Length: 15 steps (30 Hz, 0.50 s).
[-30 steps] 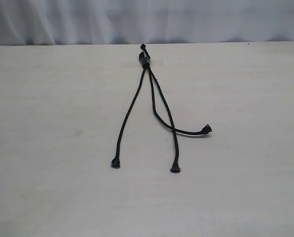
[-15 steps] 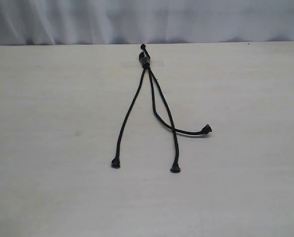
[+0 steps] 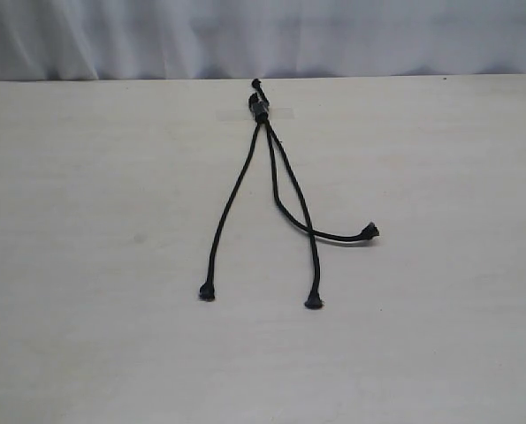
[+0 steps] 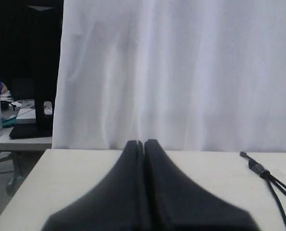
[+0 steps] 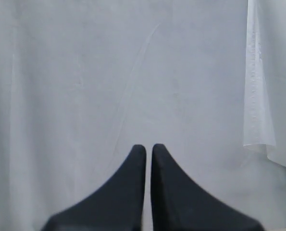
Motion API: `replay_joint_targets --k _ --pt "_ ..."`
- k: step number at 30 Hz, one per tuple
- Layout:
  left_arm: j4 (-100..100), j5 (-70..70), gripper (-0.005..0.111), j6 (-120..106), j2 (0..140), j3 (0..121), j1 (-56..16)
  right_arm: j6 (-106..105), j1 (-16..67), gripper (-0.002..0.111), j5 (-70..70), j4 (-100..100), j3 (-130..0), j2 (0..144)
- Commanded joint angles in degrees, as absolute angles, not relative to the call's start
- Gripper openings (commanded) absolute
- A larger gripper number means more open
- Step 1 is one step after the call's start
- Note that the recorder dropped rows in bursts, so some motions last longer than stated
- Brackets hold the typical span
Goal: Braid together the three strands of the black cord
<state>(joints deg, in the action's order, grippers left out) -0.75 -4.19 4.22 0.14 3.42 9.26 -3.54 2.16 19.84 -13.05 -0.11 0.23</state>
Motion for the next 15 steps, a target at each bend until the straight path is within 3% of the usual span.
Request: replay_joint_targets --k 1,9,15 --pt "-0.68 0.62 0.000 4.53 0.00 3.08 9.39 -3.99 1.94 0.004 21.12 -13.00 0.00 0.00" --pt "-1.05 1.85 0.000 4.76 0.00 4.14 9.39 -4.25 1.94 0.004 20.65 -13.00 0.00 0.18" --pt "1.72 -7.76 0.000 4.46 15.49 16.38 9.39 -5.39 1.94 0.004 7.82 -13.00 -9.30 13.93"
